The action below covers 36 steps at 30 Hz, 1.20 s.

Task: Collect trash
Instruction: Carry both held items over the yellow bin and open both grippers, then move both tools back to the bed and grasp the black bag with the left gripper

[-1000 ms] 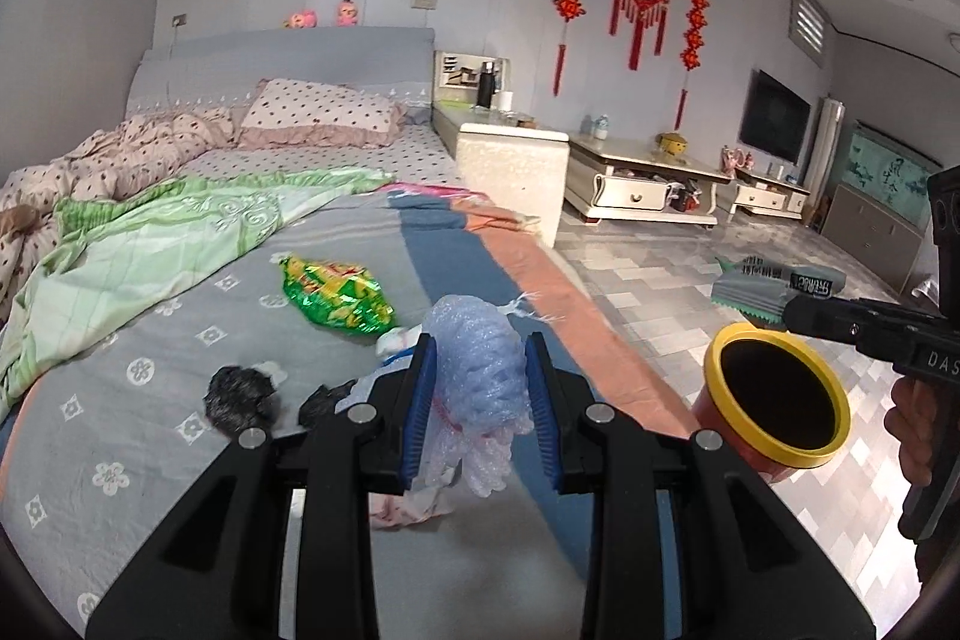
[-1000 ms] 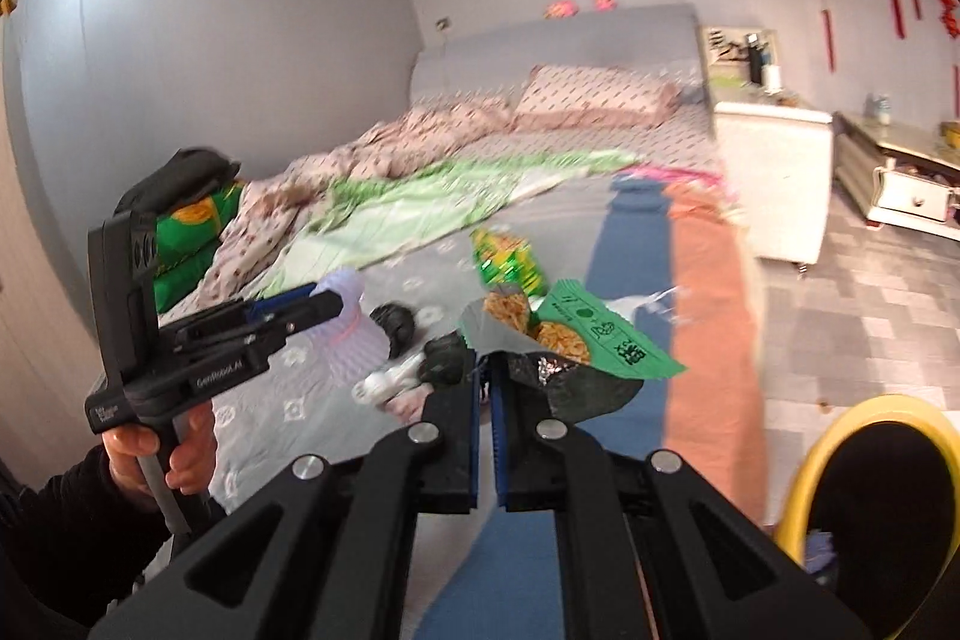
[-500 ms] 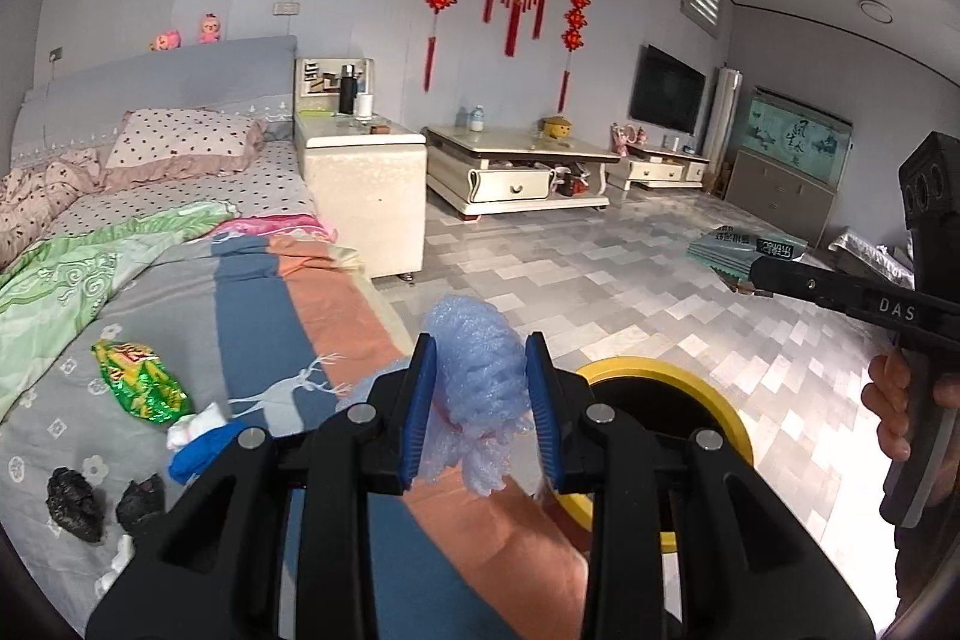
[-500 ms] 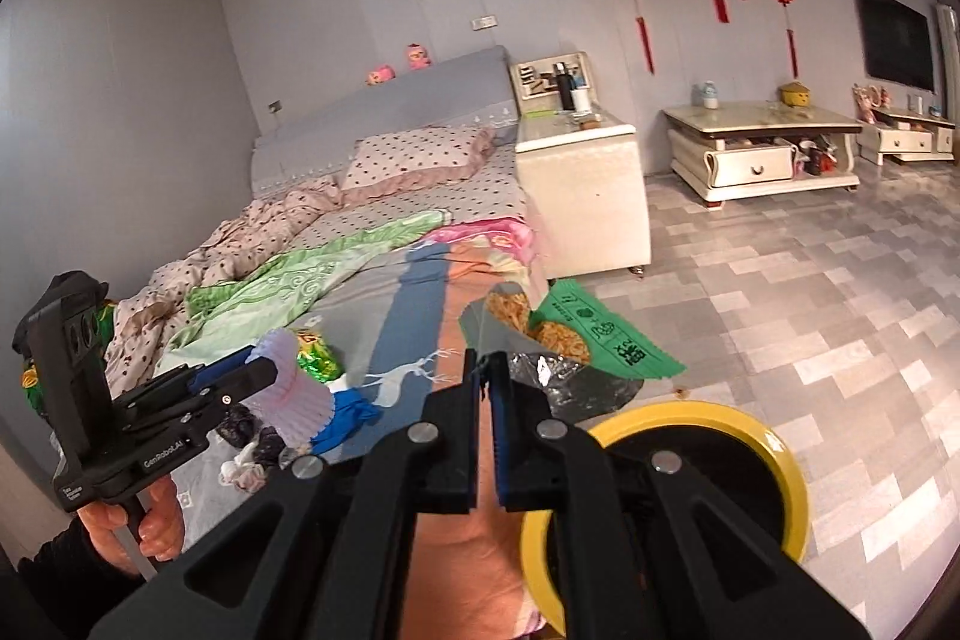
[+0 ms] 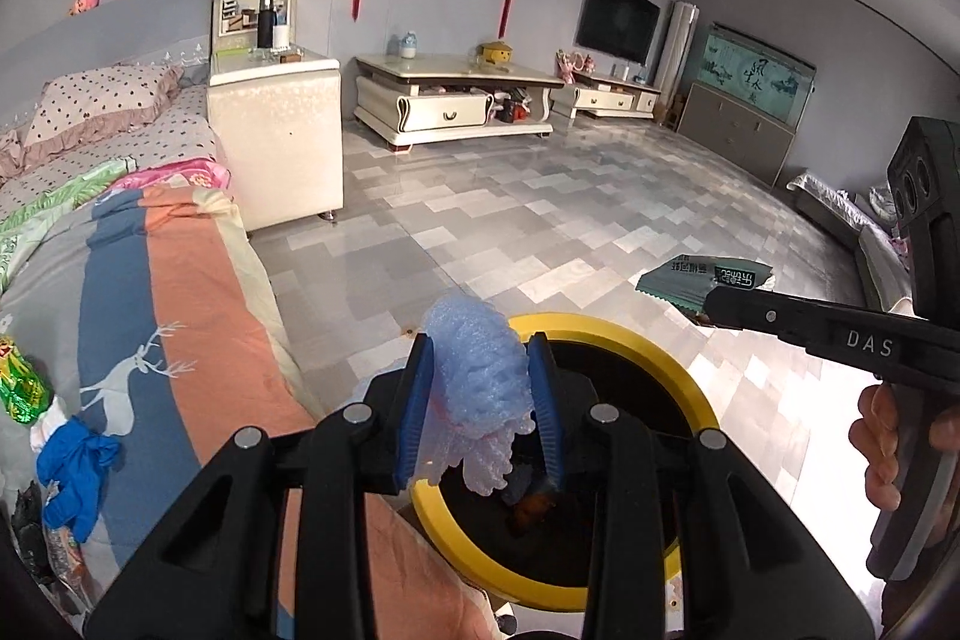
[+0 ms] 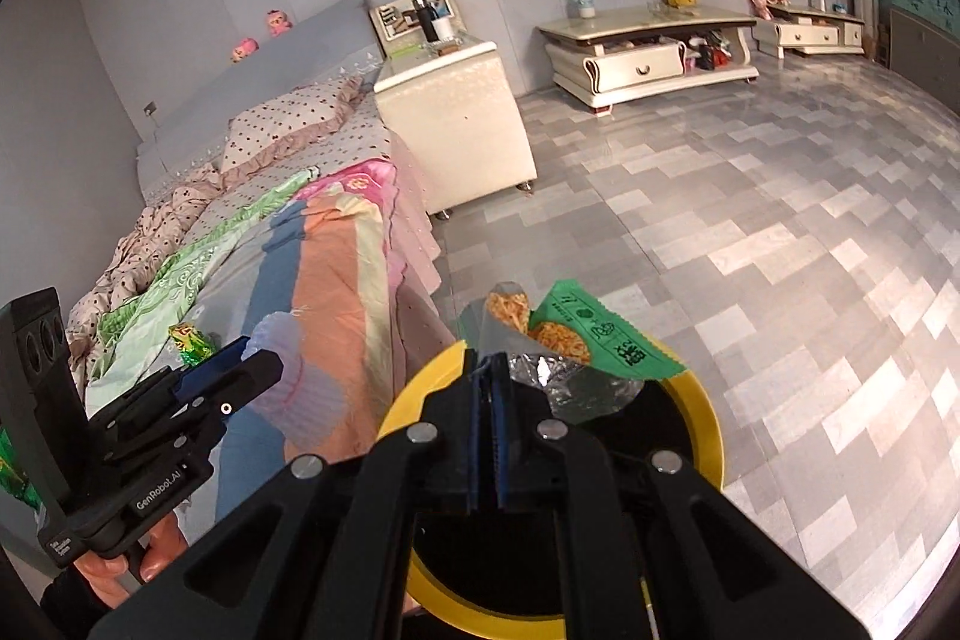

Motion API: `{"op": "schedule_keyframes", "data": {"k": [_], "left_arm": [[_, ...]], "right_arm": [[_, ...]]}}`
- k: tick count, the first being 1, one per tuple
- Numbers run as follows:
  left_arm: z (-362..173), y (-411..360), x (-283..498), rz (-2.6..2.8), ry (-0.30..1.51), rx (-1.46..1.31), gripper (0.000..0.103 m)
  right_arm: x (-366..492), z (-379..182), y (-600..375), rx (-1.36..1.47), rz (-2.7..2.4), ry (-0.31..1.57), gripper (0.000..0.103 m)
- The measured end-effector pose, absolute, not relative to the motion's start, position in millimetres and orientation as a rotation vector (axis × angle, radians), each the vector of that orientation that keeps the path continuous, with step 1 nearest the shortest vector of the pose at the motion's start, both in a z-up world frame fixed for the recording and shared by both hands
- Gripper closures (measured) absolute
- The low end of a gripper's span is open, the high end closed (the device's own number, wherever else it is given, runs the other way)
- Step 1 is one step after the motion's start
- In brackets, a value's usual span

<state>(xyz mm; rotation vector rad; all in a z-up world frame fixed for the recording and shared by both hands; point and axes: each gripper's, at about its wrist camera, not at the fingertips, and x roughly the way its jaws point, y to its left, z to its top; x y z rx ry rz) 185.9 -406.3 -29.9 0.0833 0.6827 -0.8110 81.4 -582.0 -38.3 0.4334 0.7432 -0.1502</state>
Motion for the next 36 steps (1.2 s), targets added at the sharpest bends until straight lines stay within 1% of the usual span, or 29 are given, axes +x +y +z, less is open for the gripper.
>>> {"op": "schedule_keyframes", "data": {"k": [4,7,8,10,13,14,16,20,22,24,25,27,28,31,36], "left_arm": [[-53,-423,193,-0.831,0.740,0.079,0.069],[-62,-429,197,-0.838,0.757,0.082,0.066],[-64,-430,198,-0.841,0.762,0.076,0.064],[-65,-431,200,-0.840,0.763,0.063,0.049],[-64,-429,202,-0.830,0.755,0.064,0.046],[-62,-427,203,-0.829,0.756,0.060,0.045],[-61,-423,205,-0.821,0.756,0.055,0.038],[-56,-411,204,-0.795,0.740,0.054,0.028],[-52,-403,202,-0.776,0.728,0.056,0.023],[-47,-391,203,-0.749,0.714,0.062,0.019],[-43,-381,202,-0.730,0.701,0.064,0.017],[-37,-365,203,-0.694,0.679,0.067,0.014],[-35,-355,201,-0.677,0.668,0.067,0.013],[-26,-324,203,-0.627,0.645,0.067,0.011],[-11,-261,214,-0.523,0.613,0.041,0.010]], "right_arm": [[93,-68,-599,0.493,-0.160,0.828,0.099],[95,-79,-601,0.515,-0.161,0.859,0.099],[94,-81,-601,0.515,-0.164,0.863,0.096],[94,-82,-602,0.517,-0.165,0.869,0.093],[92,-78,-601,0.511,-0.176,0.874,0.077],[91,-78,-601,0.509,-0.182,0.873,0.070],[88,-76,-601,0.511,-0.189,0.871,0.068],[81,-75,-601,0.496,-0.226,0.864,0.065],[76,-74,-600,0.491,-0.245,0.853,0.059],[72,-71,-595,0.460,-0.270,0.829,0.049],[71,-69,-591,0.443,-0.277,0.814,0.048],[69,-63,-583,0.426,-0.269,0.786,0.040],[69,-60,-578,0.420,-0.259,0.772,0.038],[71,-47,-558,0.391,-0.219,0.728,0.036],[80,-25,-522,0.348,-0.146,0.656,0.027]]}}
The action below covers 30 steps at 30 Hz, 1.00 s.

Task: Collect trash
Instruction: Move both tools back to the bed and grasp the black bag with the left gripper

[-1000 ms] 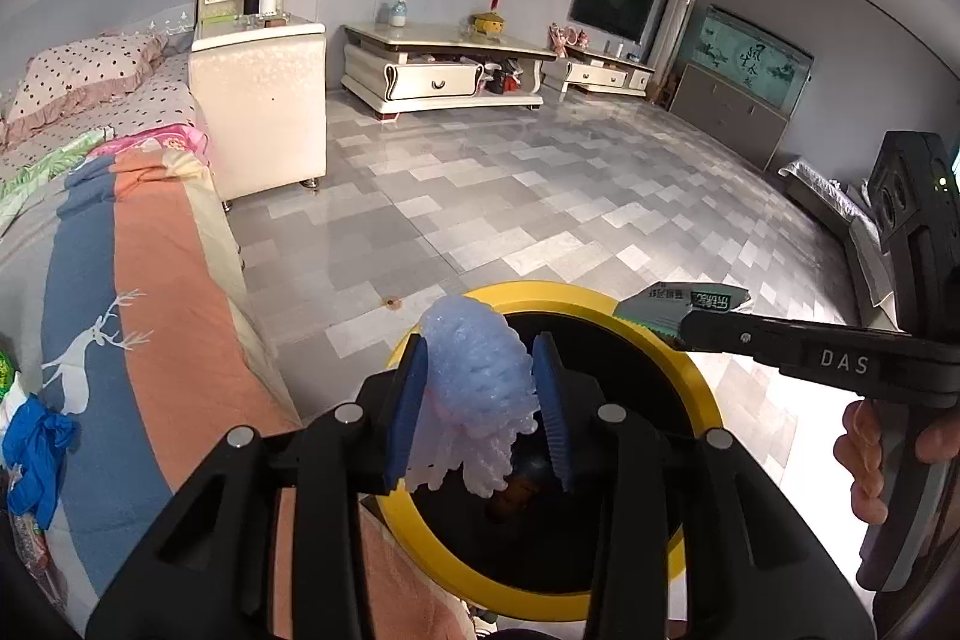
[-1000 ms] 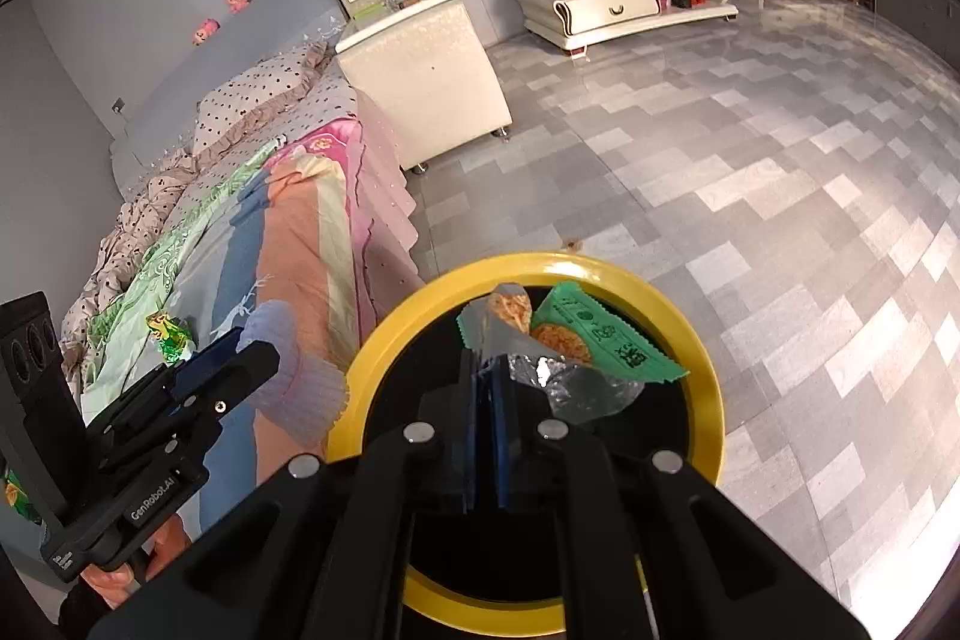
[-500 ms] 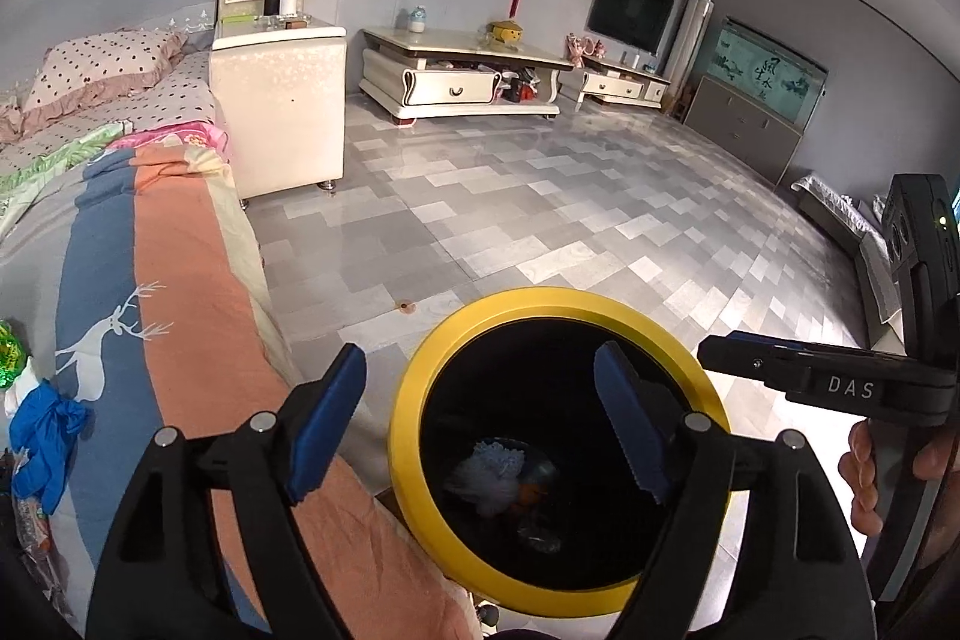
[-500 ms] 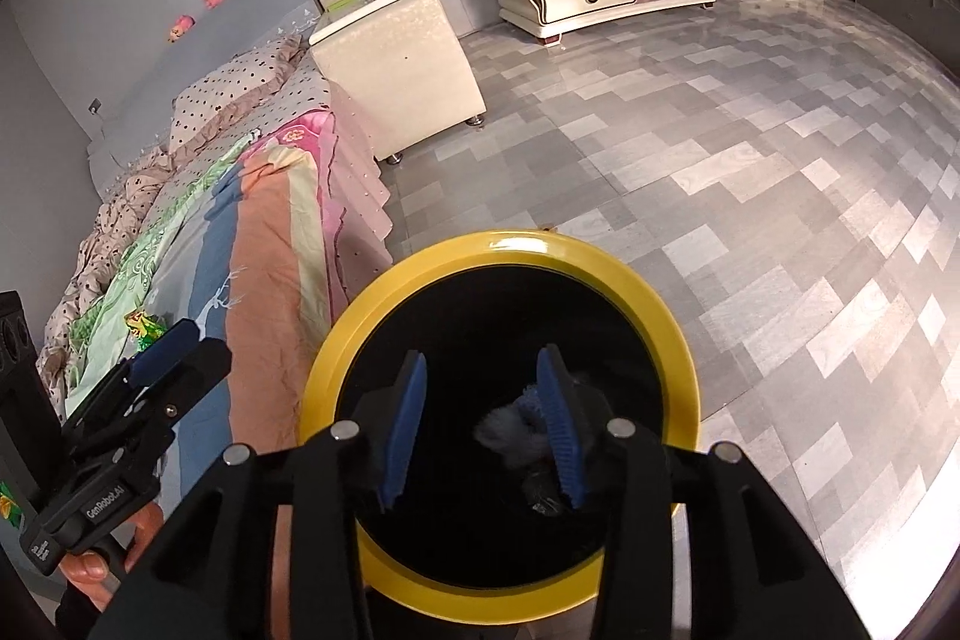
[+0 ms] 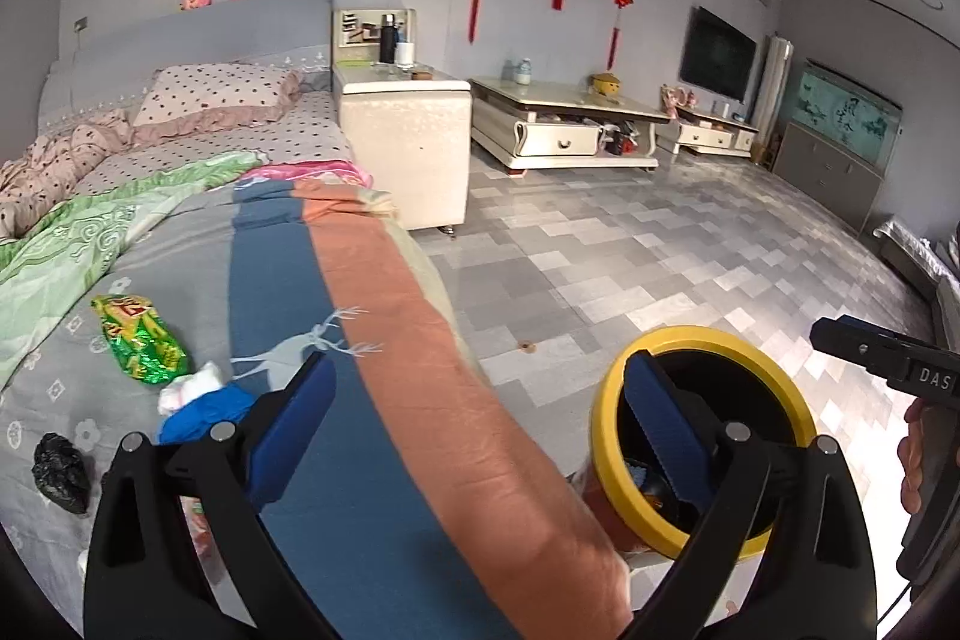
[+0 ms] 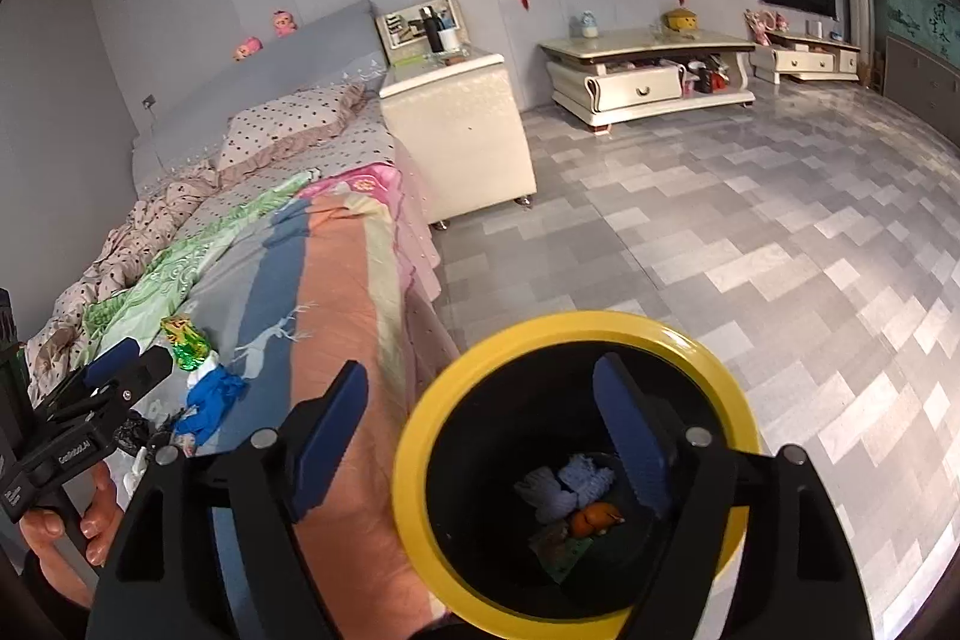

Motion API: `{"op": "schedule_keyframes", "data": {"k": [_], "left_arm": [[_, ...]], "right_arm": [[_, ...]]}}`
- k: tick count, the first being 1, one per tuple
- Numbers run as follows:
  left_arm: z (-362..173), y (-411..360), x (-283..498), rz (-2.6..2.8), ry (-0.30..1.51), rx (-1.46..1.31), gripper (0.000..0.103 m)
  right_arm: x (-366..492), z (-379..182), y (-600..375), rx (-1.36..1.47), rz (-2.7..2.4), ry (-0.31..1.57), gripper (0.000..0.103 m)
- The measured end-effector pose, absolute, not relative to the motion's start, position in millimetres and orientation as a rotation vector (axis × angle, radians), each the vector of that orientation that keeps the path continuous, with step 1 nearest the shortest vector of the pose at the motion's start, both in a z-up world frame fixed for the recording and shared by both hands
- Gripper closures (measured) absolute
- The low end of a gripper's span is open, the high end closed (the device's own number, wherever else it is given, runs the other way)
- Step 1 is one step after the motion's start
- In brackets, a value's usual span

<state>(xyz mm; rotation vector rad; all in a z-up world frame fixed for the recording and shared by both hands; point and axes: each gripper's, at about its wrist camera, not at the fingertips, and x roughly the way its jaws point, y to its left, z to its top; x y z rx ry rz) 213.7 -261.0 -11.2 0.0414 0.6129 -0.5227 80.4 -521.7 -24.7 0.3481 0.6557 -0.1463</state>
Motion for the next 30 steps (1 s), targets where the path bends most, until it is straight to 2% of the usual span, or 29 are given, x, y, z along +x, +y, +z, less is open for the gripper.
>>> {"op": "schedule_keyframes", "data": {"k": [9,15,23,30], "left_arm": [[7,-146,225,-0.348,0.564,0.019,0.010],[2,-69,233,-0.225,0.571,-0.007,0.010],[-21,10,246,-0.080,0.610,-0.036,0.010],[-59,53,264,0.012,0.663,-0.054,0.010]], "right_arm": [[113,7,-443,0.283,0.001,0.608,0.025],[149,9,-388,0.235,0.084,0.629,0.025],[200,-17,-320,0.180,0.165,0.685,0.025],[247,-64,-269,0.107,0.209,0.750,0.025]]}}
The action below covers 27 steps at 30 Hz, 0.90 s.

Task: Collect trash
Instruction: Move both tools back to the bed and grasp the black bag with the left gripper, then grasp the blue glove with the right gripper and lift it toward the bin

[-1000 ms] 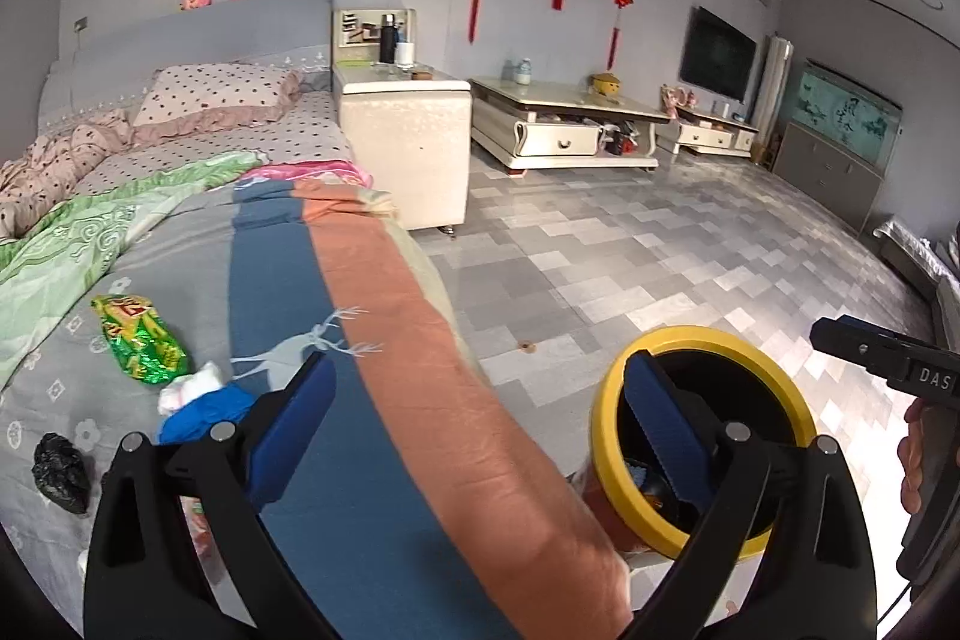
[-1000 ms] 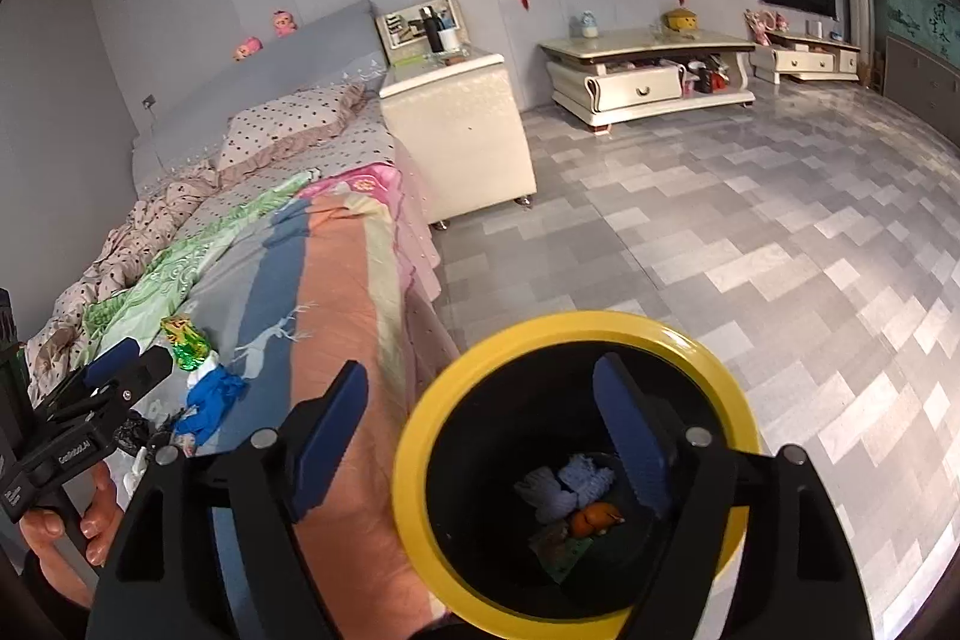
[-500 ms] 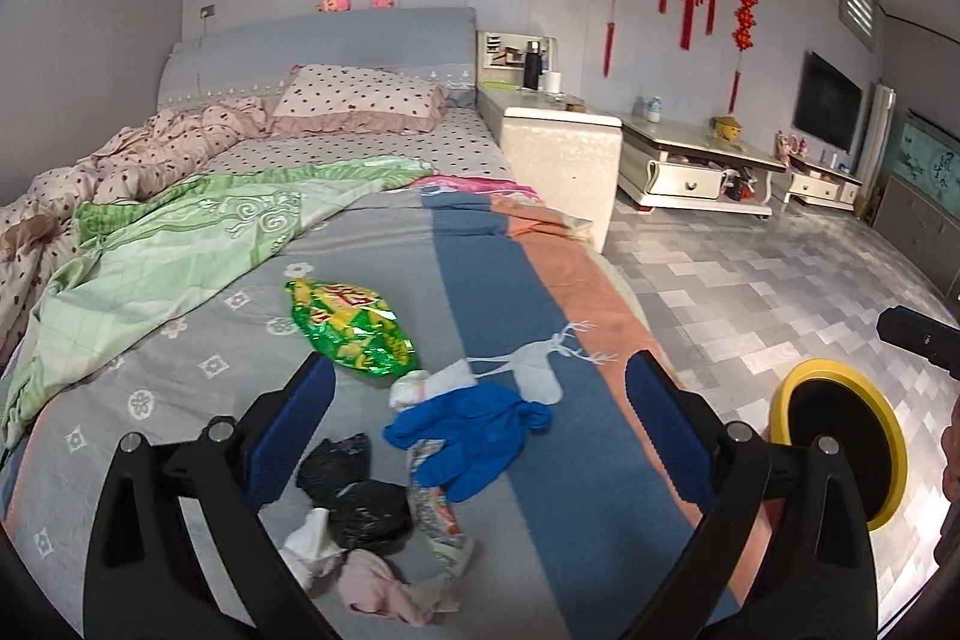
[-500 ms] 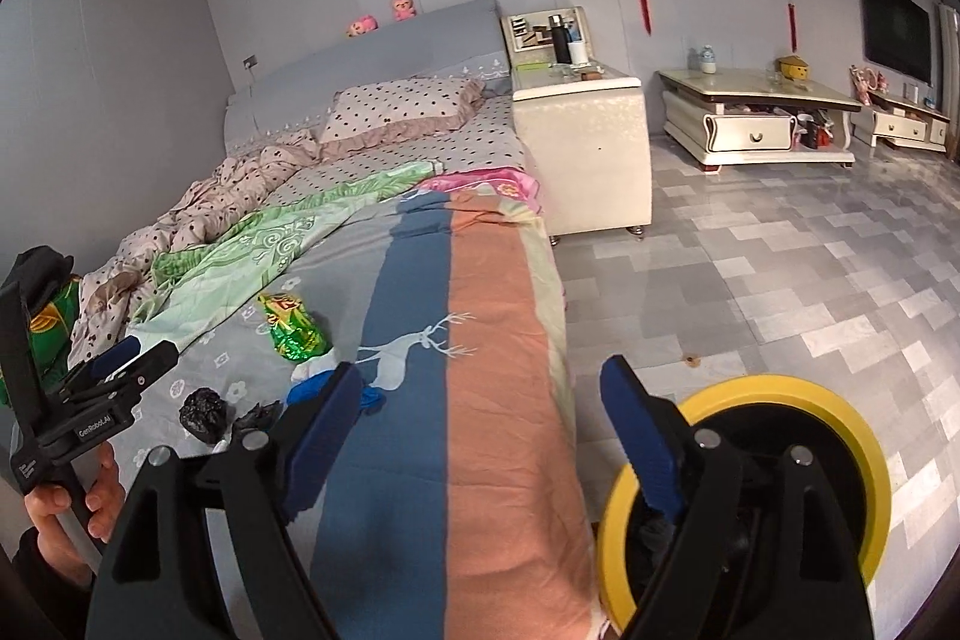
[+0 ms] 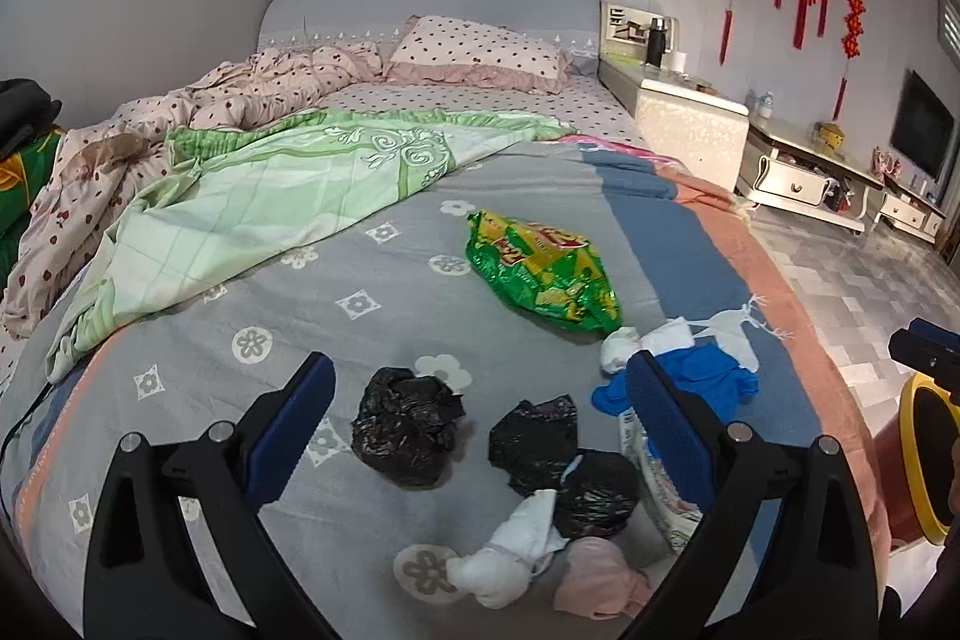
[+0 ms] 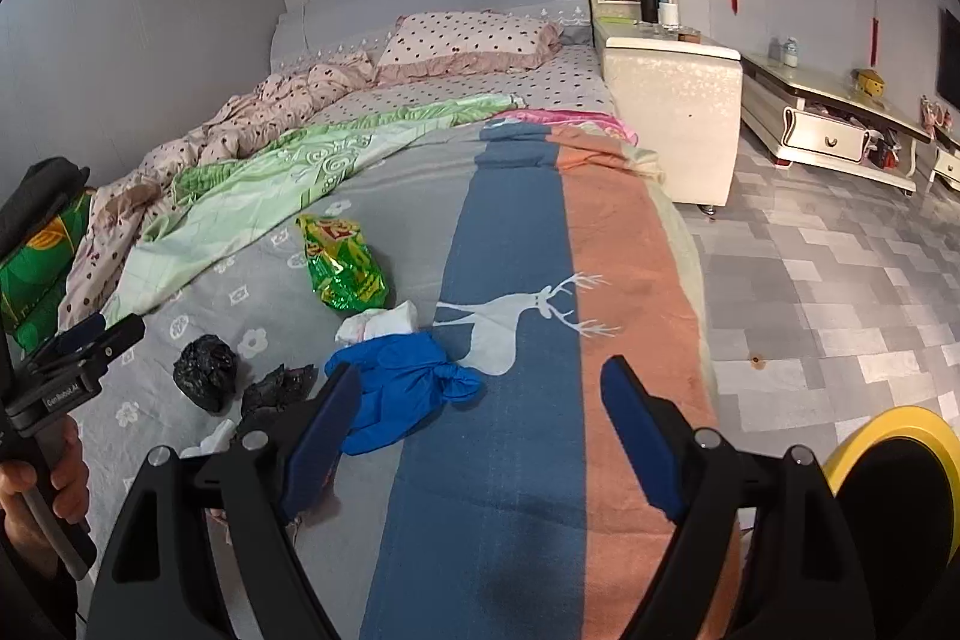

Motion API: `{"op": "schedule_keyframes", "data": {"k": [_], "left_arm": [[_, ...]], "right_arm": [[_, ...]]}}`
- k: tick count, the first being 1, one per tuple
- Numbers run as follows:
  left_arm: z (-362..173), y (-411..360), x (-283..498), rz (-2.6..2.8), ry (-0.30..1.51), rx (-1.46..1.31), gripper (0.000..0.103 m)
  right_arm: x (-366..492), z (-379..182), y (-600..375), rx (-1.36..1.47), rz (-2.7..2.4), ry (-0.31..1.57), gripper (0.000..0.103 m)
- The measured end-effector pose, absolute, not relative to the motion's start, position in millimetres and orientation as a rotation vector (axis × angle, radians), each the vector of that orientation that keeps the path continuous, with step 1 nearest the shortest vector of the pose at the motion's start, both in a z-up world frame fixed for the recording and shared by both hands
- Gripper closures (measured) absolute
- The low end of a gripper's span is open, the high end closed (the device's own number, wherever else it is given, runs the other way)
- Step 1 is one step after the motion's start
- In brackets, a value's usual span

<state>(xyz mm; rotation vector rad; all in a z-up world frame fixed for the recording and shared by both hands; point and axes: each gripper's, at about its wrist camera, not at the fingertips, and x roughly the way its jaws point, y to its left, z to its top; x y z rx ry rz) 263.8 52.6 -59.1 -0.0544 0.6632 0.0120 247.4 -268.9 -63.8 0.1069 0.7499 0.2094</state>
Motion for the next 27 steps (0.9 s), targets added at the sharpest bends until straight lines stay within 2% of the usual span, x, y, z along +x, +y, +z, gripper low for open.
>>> {"op": "schedule_keyframes", "data": {"k": [7,16,19,20,22,23,24,25,26,27], "left_arm": [[-105,85,286,0.071,0.726,-0.085,0.010],[-152,92,313,0.049,0.804,-0.123,0.010],[-160,82,318,0.031,0.812,-0.100,0.010],[-162,79,320,0.022,0.814,-0.094,0.012],[-166,73,323,0.007,0.826,-0.079,0.029],[-168,72,324,0.005,0.828,-0.070,0.032],[-170,70,325,0.003,0.828,-0.060,0.045],[-171,69,325,-0.001,0.830,-0.054,0.060],[-172,68,325,-0.008,0.833,-0.051,0.066],[-172,68,325,-0.010,0.831,-0.049,0.071]], "right_arm": [[293,-122,-220,-0.004,0.239,0.842,0.025],[334,-167,-189,-0.049,0.249,0.922,0.025],[339,-177,-183,-0.041,0.259,0.948,0.036],[341,-180,-182,-0.044,0.258,0.954,0.043],[342,-182,-182,-0.038,0.258,0.960,0.048],[342,-183,-184,-0.029,0.260,0.959,0.054],[342,-183,-184,-0.025,0.263,0.958,0.063],[341,-182,-184,-0.023,0.268,0.956,0.068],[341,-182,-184,-0.022,0.279,0.958,0.078],[341,-183,-183,-0.024,0.290,0.962,0.081]]}}
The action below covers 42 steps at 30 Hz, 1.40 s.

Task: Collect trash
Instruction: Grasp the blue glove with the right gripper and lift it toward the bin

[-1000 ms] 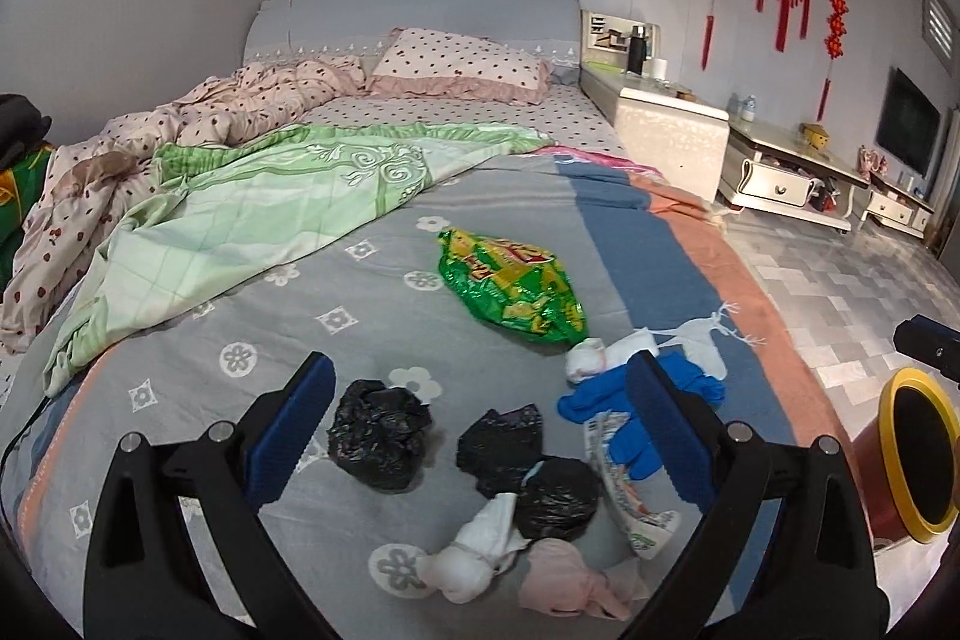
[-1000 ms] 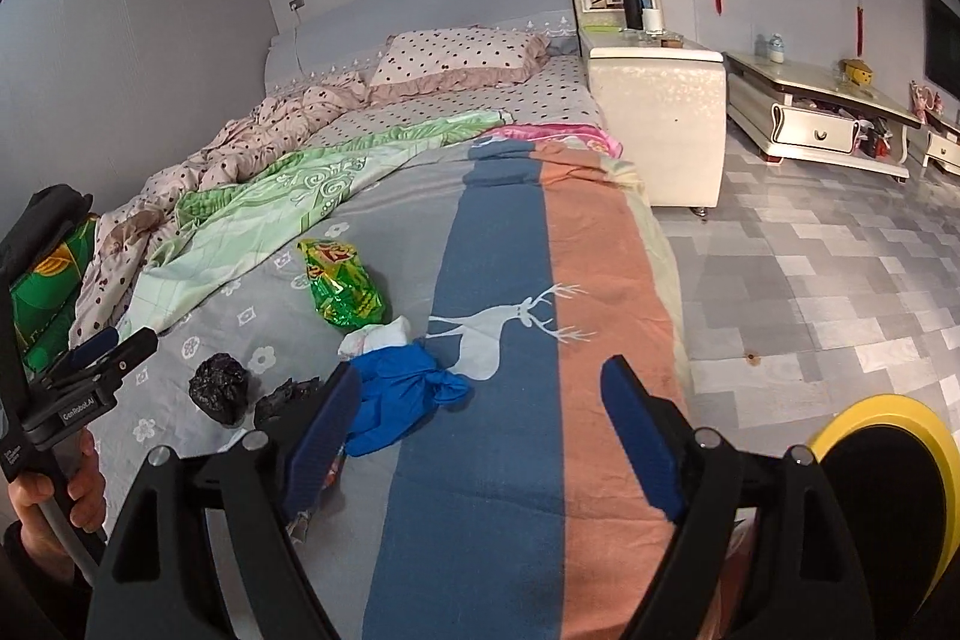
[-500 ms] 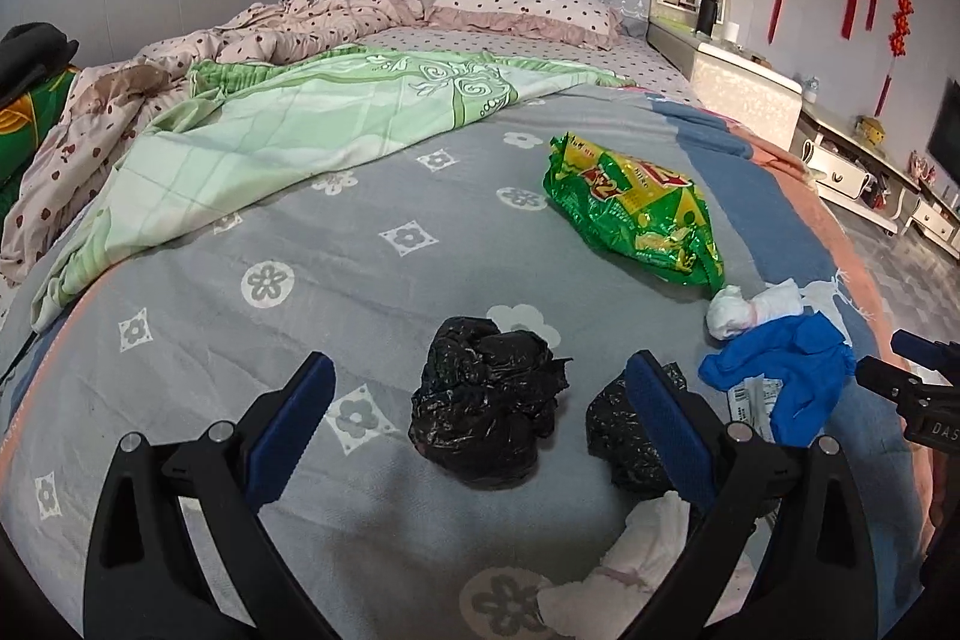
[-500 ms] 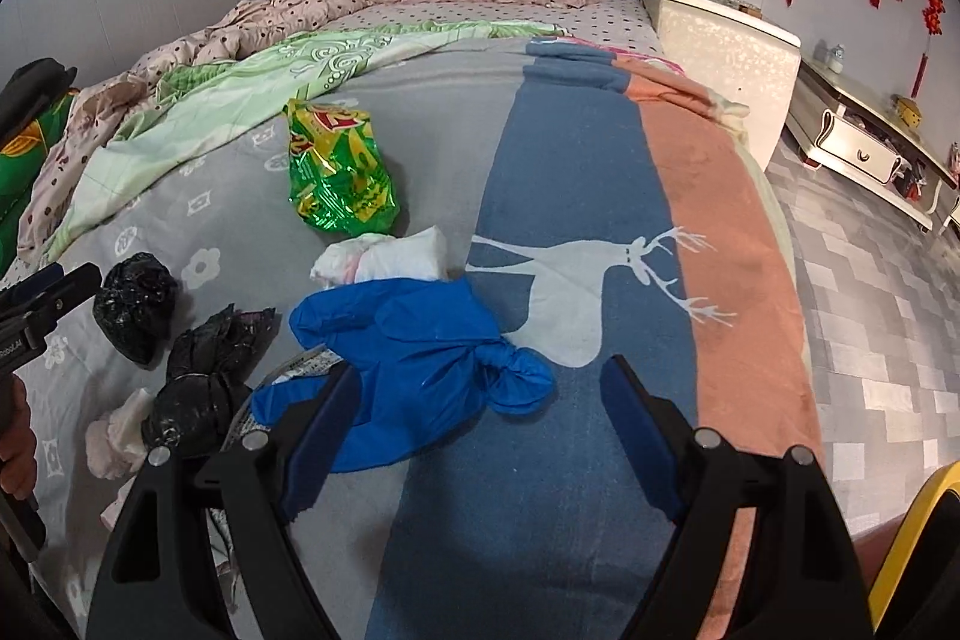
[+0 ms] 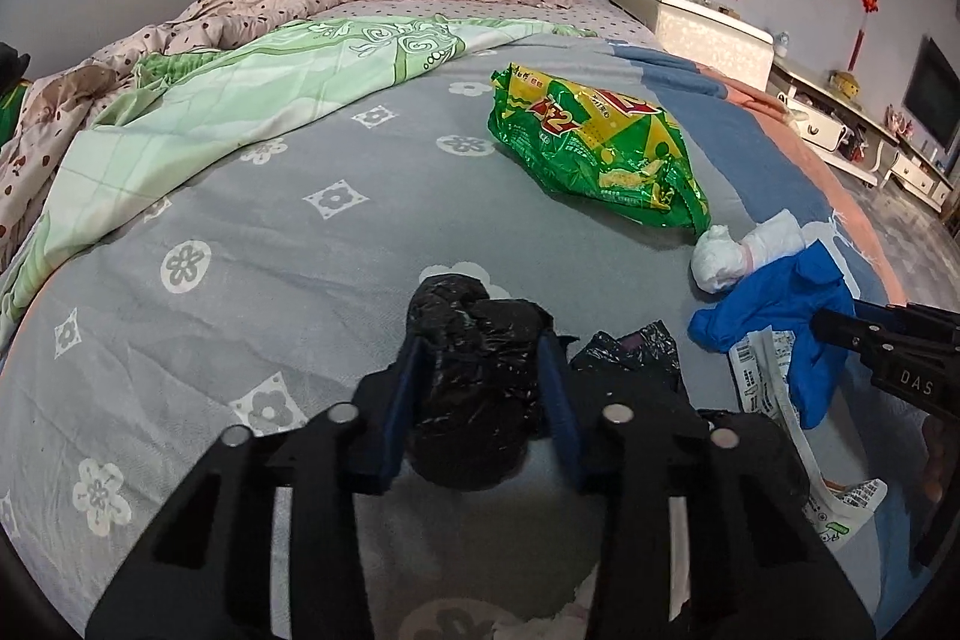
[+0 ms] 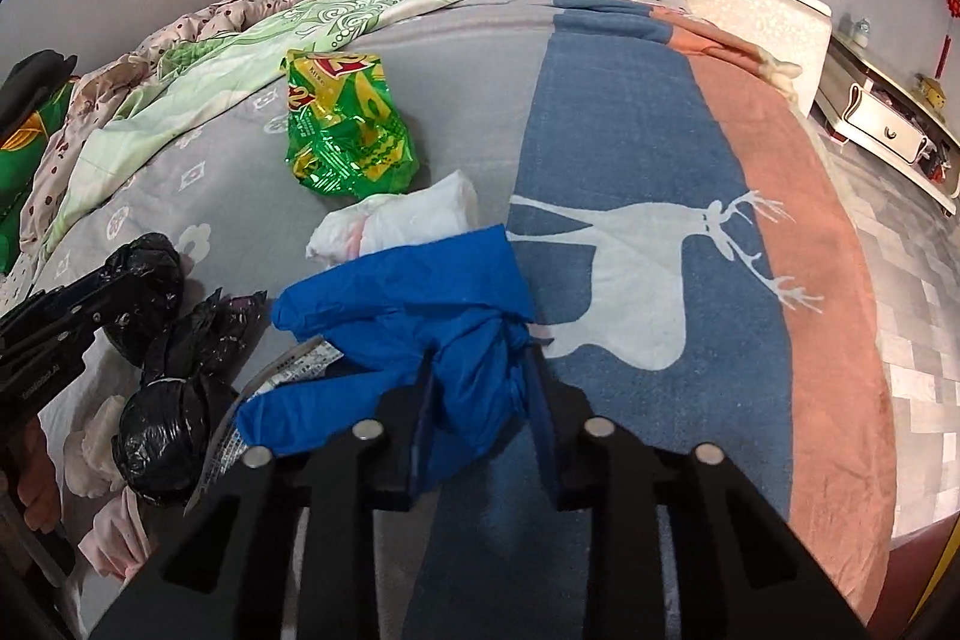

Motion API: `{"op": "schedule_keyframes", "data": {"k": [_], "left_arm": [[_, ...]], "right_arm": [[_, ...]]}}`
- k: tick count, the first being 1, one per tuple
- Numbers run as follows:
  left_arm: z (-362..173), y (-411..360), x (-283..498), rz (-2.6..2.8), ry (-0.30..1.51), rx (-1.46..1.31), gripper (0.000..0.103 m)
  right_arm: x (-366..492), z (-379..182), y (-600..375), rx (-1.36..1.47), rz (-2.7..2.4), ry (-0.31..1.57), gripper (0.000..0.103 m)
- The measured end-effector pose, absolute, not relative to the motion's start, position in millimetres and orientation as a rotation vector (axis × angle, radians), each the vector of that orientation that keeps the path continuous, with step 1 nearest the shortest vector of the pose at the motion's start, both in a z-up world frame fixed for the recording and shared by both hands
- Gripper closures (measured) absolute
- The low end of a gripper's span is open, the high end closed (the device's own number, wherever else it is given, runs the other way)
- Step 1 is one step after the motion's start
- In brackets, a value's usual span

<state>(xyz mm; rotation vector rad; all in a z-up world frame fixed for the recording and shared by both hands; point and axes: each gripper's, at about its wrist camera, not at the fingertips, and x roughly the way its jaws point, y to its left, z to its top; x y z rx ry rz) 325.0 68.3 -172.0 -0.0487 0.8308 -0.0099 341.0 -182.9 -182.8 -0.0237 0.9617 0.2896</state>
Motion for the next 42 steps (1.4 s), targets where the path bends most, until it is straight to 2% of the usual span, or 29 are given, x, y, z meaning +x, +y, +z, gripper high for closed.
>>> {"op": "schedule_keyframes", "data": {"k": [1,4,7,27,34,42], "left_arm": [[-171,68,324,-0.010,0.826,-0.045,0.077],[-168,71,322,-0.010,0.816,-0.051,0.086],[-160,76,317,-0.012,0.800,-0.068,0.090],[-52,69,245,-0.030,0.633,-0.084,0.091],[2,35,216,-0.097,0.552,-0.086,0.091],[61,-40,190,-0.233,0.466,-0.063,0.091]], "right_arm": [[340,-183,-183,-0.025,0.290,0.961,0.083],[336,-178,-185,-0.002,0.293,0.948,0.089],[325,-163,-189,0.017,0.299,0.902,0.090],[225,-41,-255,0.120,0.282,0.691,0.090],[182,3,-297,0.143,0.242,0.590,0.090],[138,45,-359,0.169,0.159,0.495,0.090]]}}
